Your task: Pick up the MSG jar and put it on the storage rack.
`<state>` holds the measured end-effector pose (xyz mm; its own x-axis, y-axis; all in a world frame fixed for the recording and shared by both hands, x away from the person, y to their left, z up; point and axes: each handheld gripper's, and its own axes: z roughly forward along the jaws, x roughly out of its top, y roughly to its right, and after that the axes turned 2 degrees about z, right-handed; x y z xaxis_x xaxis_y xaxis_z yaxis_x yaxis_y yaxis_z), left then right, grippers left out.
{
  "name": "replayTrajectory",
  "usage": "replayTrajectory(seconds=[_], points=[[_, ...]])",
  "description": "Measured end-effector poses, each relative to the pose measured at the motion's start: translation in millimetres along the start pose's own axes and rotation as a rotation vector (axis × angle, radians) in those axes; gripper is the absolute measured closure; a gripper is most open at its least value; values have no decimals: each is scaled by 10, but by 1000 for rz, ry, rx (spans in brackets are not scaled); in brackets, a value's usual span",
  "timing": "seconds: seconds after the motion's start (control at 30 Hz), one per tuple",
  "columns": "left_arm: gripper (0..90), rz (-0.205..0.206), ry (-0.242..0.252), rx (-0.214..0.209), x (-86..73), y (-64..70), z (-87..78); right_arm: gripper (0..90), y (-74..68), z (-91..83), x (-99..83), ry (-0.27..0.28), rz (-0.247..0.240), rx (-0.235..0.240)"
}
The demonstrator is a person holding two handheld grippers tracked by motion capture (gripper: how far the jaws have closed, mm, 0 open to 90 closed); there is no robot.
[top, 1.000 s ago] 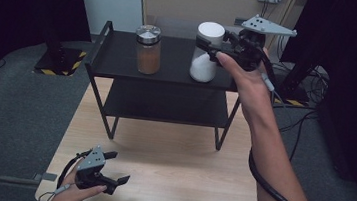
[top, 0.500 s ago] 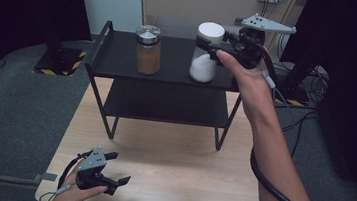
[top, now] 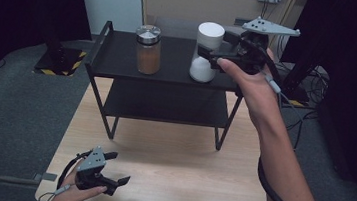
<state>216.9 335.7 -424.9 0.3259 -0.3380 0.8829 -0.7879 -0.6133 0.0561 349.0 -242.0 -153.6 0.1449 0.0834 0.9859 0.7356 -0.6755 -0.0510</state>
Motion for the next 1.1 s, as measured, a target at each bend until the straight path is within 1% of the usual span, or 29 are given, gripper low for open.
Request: replayTrajectory(seconds=[0.17,0.37,0.7,0.83,1.03,1.1], points=[[31,5,1,-1,9,13,-4,56,-4,-93,-5,-2,4,-4],[32,1,-5,2,1,15,6,52,6,-178,-5,-8,3,15],[32,-2,-7,6,-12,9,-1,48,-26,-278,-25,-3,-15,18],[32,-6,-9,10,-25,-1,-4,47,-43,-307,-23,-21,-35,18],[32,-7,-3,16,-33,5,-6,46,-62,-388,-91,-2,-39,29],[31,-8,-2,23,-34,15,-5,43,-81,-409,-105,-5,-48,33]])
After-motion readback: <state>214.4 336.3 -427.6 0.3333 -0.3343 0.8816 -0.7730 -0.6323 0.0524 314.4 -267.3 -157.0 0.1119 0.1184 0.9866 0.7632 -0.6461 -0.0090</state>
